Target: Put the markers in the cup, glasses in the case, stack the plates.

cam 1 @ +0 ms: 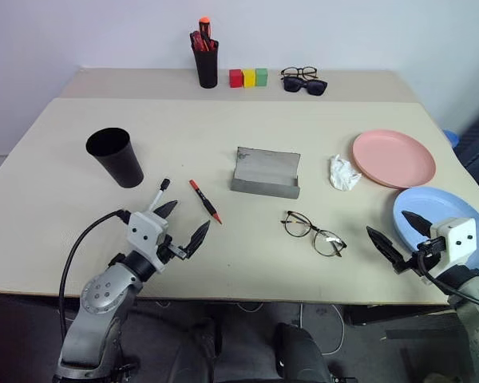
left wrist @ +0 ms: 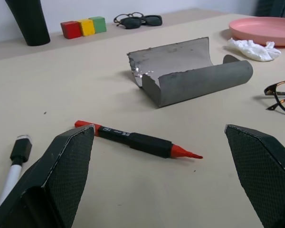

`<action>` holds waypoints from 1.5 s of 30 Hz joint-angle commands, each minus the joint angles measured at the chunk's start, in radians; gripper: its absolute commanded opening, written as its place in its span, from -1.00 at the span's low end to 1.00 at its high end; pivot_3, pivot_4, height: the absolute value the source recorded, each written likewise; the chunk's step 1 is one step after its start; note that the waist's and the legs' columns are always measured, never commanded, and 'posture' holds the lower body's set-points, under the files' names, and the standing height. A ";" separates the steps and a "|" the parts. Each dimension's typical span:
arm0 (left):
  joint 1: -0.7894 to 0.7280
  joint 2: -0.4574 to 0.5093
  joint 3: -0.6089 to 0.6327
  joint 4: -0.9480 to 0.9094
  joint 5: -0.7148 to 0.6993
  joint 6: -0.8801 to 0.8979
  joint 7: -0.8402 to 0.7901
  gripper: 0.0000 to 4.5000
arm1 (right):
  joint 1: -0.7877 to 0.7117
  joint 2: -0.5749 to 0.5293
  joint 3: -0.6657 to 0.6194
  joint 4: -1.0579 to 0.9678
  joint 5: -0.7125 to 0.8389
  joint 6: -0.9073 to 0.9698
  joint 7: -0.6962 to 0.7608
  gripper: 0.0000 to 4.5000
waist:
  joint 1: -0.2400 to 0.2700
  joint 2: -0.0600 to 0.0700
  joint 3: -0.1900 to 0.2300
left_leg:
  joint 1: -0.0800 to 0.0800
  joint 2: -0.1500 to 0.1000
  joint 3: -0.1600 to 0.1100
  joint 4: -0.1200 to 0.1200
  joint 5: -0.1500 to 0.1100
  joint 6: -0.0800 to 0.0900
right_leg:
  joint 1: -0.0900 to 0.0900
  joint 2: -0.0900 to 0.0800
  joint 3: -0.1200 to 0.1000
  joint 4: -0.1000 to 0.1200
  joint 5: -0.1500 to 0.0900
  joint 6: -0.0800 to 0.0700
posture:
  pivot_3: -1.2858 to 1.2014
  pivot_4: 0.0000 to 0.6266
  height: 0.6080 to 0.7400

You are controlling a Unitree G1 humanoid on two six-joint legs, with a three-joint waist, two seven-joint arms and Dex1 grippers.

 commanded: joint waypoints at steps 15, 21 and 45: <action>-0.022 0.010 0.023 -0.039 -0.024 0.027 0.018 1.00 | -0.020 0.000 0.003 -0.071 0.006 -0.005 -0.023 0.96 | 0.002 0.000 0.000 | 0.002 0.000 0.001 0.000 0.000 0.000 | -0.001 0.001 0.000 0.004 0.002 -0.003 | 0.03 -0.52 1.00; -0.022 0.004 0.015 -0.050 -0.019 0.031 0.035 1.00 | -0.048 -0.008 0.015 -0.078 0.005 0.014 -0.028 0.96 | 0.002 0.000 0.000 | 0.001 0.000 0.001 0.000 0.000 0.000 | -0.001 0.001 0.000 0.004 0.002 -0.004 | 0.03 -0.52 1.00; -0.827 -0.435 0.165 0.291 0.064 0.868 0.796 1.00 | -0.471 -0.136 0.181 0.023 0.201 0.015 0.437 0.96 | 0.004 -0.011 0.006 | 0.002 -0.002 -0.003 0.015 0.002 0.004 | 0.005 0.002 -0.001 0.017 0.001 0.003 | 0.03 -0.52 1.00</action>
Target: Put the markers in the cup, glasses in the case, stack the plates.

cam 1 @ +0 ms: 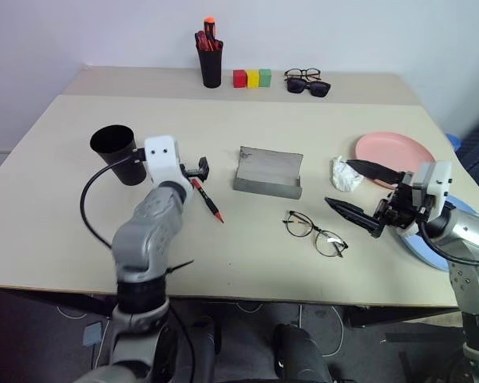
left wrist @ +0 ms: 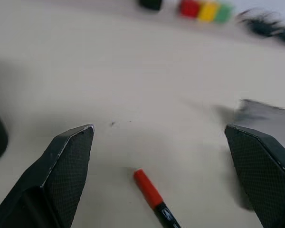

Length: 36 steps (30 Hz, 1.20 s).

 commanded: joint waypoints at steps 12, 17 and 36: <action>-0.210 -0.114 0.156 0.289 0.044 0.070 0.214 1.00 | -0.034 -0.009 0.016 -0.061 0.028 0.016 0.016 0.96 | 0.001 -0.003 0.002 | -0.001 0.000 0.000 0.000 0.000 -0.001 | -0.001 0.000 0.000 0.001 0.000 0.001 | 0.03 -0.52 1.00; -0.229 -0.166 0.226 0.286 0.033 0.171 0.275 1.00 | -0.028 -0.014 0.010 -0.067 0.028 0.019 0.012 0.96 | -0.003 -0.003 0.002 | 0.000 0.000 0.000 -0.001 0.000 -0.001 | -0.002 0.000 0.000 0.002 0.001 0.003 | 0.03 -0.52 1.00; -0.284 -0.266 0.350 0.231 0.021 0.360 0.381 1.00 | 0.018 -0.058 -0.028 -0.053 0.050 0.030 0.076 0.96 | -0.002 -0.003 0.002 | 0.000 0.000 0.001 -0.001 0.000 -0.001 | -0.002 0.000 0.000 0.002 0.001 0.003 | 0.03 -0.52 1.00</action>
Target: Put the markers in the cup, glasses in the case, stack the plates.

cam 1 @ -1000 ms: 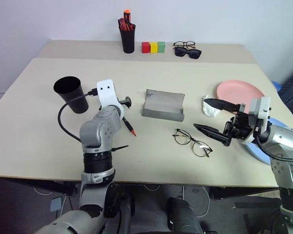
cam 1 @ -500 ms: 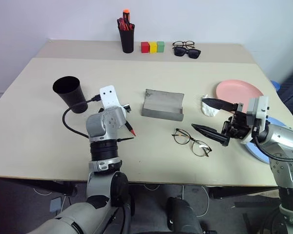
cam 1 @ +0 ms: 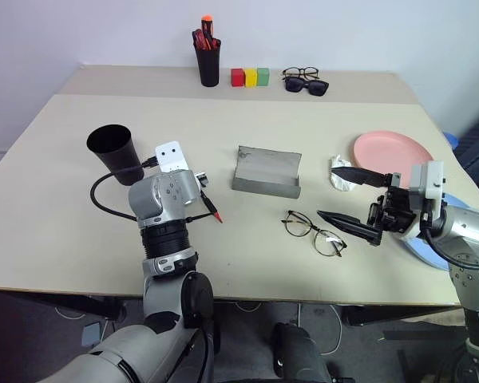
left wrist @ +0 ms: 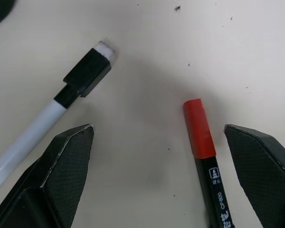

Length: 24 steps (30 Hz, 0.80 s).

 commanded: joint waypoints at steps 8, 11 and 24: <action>-0.014 -0.144 0.039 -0.010 -0.017 0.015 0.032 -0.46 | 0.001 -0.017 -0.040 -0.017 0.005 -0.016 -0.009 1.00 | 0.006 0.000 0.000 | 0.000 0.000 0.000 0.000 0.000 0.000 | 0.000 0.000 0.000 0.000 0.000 0.000 | 0.03 -0.52 1.00; -0.016 -0.139 0.043 -0.003 -0.024 0.013 0.025 -0.88 | 0.001 -0.017 -0.041 -0.015 0.002 -0.018 -0.013 1.00 | 0.008 0.000 0.000 | 0.000 0.000 0.000 0.000 0.000 0.000 | 0.001 0.000 0.000 -0.001 0.000 0.000 | 0.03 -0.52 1.00; -0.017 -0.114 -0.008 -0.093 -0.062 0.060 -0.036 -0.77 | -0.004 -0.013 -0.037 0.016 -0.011 -0.042 -0.018 1.00 | 0.026 -0.001 0.000 | 0.000 0.000 0.000 0.000 0.000 0.000 | 0.001 0.000 0.000 -0.001 0.000 0.000 | 0.03 -0.52 1.00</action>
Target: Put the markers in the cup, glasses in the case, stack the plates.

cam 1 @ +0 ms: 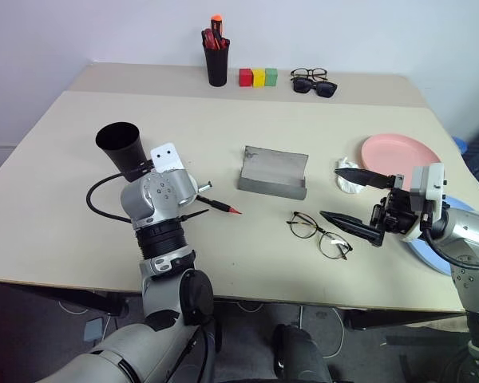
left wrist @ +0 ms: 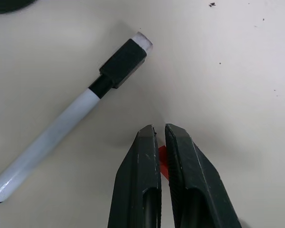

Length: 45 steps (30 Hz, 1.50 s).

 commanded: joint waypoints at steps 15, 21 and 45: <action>-0.030 0.053 -0.103 -0.118 -0.055 0.168 -0.306 0.76 | -0.030 -0.006 -0.013 0.027 -0.009 -0.044 0.008 1.00 | -0.006 0.000 0.000 | 0.001 0.000 0.000 -0.001 0.000 0.000 | -0.001 0.000 0.000 0.001 -0.001 -0.002 | 0.03 -0.52 1.00; -0.134 -0.154 0.141 -0.176 0.076 0.218 -0.141 0.76 | -0.028 -0.010 -0.019 0.040 -0.015 -0.050 0.016 1.00 | -0.003 -0.002 0.001 | 0.000 0.000 0.000 0.000 0.000 0.000 | -0.001 0.000 0.000 0.000 0.000 0.000 | 0.03 -0.52 1.00; -0.329 -0.289 0.412 -0.047 0.134 0.221 -0.013 0.76 | -0.004 -0.018 -0.040 0.025 -0.020 -0.044 0.007 1.00 | -0.001 -0.006 0.004 | 0.000 0.000 0.000 0.000 0.000 -0.001 | -0.001 0.000 0.000 0.001 0.001 0.002 | 0.03 -0.52 1.00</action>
